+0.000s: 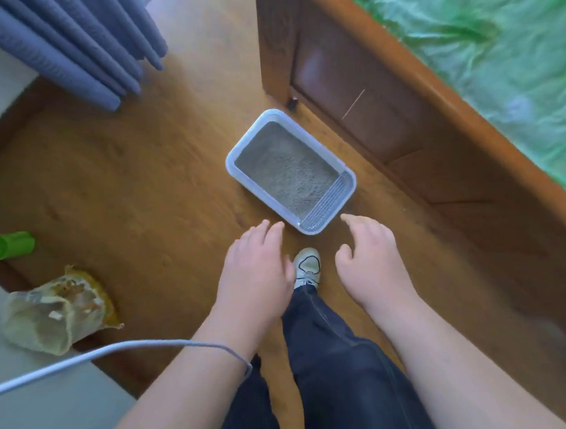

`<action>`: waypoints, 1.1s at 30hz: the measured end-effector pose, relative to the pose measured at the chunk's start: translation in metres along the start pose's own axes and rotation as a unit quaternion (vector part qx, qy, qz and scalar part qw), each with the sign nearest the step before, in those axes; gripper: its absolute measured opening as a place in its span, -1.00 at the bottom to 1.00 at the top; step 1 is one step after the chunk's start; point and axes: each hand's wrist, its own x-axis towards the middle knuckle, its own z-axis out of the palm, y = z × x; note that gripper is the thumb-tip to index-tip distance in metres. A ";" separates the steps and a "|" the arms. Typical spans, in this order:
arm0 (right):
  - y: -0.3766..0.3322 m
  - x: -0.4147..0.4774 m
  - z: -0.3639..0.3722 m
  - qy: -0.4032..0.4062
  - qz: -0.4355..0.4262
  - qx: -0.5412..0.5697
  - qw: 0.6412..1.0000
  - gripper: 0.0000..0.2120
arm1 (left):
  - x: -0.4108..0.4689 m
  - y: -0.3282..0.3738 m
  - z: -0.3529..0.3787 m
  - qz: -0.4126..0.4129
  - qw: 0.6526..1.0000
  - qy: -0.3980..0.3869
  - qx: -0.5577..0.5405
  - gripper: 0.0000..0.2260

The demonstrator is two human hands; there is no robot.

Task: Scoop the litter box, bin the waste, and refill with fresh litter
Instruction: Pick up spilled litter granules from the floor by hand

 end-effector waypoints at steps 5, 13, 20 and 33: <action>0.043 -0.024 0.012 0.014 0.064 0.059 0.996 -0.49 | -0.001 0.029 0.029 0.041 0.999 -0.019 0.011 -0.52; 0.100 -0.080 0.050 0.051 0.144 0.129 0.980 -0.53 | -0.007 0.045 0.084 0.120 0.989 -0.050 0.069 -0.52; 0.188 -0.053 0.086 0.067 0.184 0.159 0.968 -0.53 | 0.021 0.065 0.157 0.157 0.978 -0.064 0.122 -0.51; 0.444 0.171 0.239 0.135 0.159 0.131 0.969 -0.57 | 0.239 0.126 0.417 0.295 0.932 0.001 0.210 -0.56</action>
